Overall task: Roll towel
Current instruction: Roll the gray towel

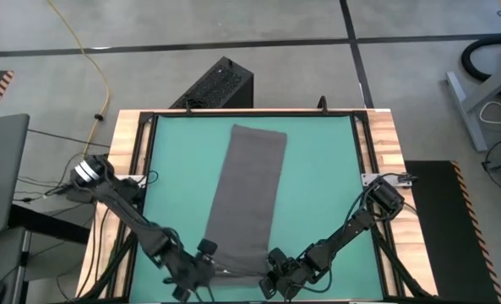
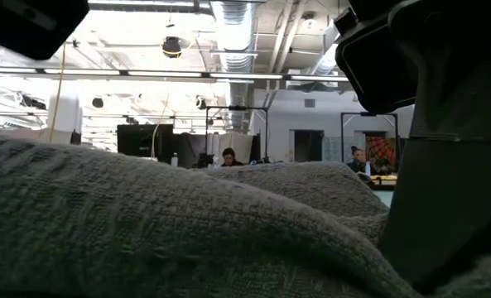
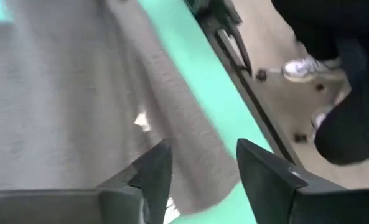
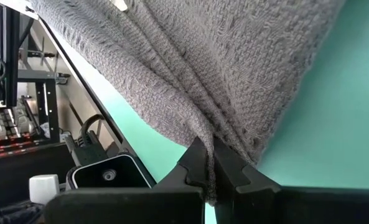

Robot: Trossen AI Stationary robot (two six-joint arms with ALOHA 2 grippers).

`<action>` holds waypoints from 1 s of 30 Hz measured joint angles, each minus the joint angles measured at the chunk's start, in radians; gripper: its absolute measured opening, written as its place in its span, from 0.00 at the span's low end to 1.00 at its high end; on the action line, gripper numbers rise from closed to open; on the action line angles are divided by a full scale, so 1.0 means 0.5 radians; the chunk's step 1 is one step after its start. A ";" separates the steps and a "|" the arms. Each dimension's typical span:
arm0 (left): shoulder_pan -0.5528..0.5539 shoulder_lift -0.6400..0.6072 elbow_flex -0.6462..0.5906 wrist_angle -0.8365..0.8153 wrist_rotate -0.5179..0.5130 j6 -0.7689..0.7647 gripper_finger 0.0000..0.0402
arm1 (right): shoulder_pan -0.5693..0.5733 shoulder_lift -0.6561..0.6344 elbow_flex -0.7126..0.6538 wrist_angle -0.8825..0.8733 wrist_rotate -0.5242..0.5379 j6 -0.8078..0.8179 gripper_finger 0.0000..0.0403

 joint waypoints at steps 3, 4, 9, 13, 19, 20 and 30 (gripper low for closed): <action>0.000 0.163 0.157 -0.093 0.043 -0.056 0.48 | 0.000 0.001 0.000 0.000 0.002 -0.019 0.06; 0.000 0.207 0.204 -0.129 0.031 -0.091 0.49 | 0.000 0.001 0.000 0.000 0.002 -0.027 0.06; 0.015 0.373 0.382 -0.327 -0.035 -0.173 0.53 | 0.000 0.002 0.000 0.000 0.002 -0.043 0.06; 0.017 0.454 0.425 -0.341 -0.020 -0.213 0.53 | 0.005 0.002 0.000 0.001 0.002 -0.057 0.06; 0.015 0.520 0.425 -0.393 0.021 -0.346 0.53 | 0.005 0.002 0.000 0.001 0.002 -0.060 0.06; 0.014 0.524 0.425 -0.410 0.001 -0.372 0.53 | 0.005 0.002 0.000 0.005 0.002 -0.060 0.06; 0.040 0.545 0.427 -0.507 0.095 -0.374 0.19 | 0.008 0.006 -0.003 0.107 -0.038 -0.026 0.06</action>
